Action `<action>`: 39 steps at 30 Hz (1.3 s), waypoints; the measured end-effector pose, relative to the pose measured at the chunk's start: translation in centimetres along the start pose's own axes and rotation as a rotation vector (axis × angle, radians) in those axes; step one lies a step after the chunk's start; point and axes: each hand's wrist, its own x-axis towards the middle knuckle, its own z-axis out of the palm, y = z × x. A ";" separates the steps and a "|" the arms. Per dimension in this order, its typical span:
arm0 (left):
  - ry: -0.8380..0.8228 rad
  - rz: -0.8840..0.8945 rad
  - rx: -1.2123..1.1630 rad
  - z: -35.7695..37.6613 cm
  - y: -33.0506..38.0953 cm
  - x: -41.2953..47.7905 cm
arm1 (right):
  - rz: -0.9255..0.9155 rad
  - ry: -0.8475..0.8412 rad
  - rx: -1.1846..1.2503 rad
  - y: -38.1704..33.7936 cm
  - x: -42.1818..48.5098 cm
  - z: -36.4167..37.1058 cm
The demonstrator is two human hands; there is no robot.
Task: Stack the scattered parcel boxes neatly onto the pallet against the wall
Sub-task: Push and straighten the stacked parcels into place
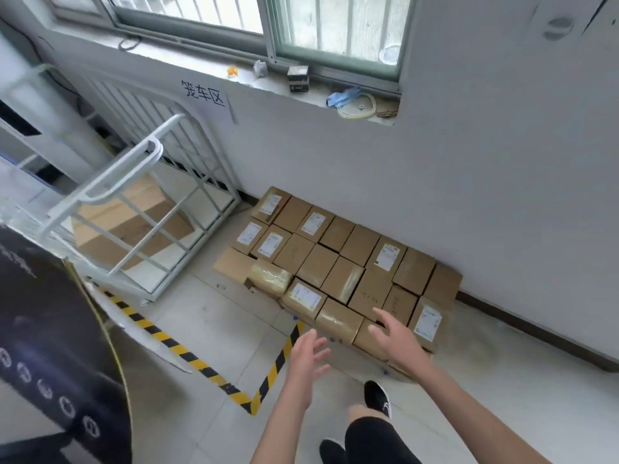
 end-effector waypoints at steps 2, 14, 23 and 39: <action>0.026 0.037 0.154 -1.1 0.2 2.6 | 0.021 0.024 -0.002 -0.1 1.6 1.9; -0.198 0.221 0.854 -3.3 3.1 21.8 | 0.197 0.040 -0.031 0.3 16.0 11.8; -0.454 0.574 1.709 -5.8 -0.3 43.0 | 0.320 0.114 -0.124 7.8 28.4 21.1; -0.665 0.816 2.172 -7.4 -10.6 63.9 | 0.204 -0.025 -0.653 22.3 41.0 32.5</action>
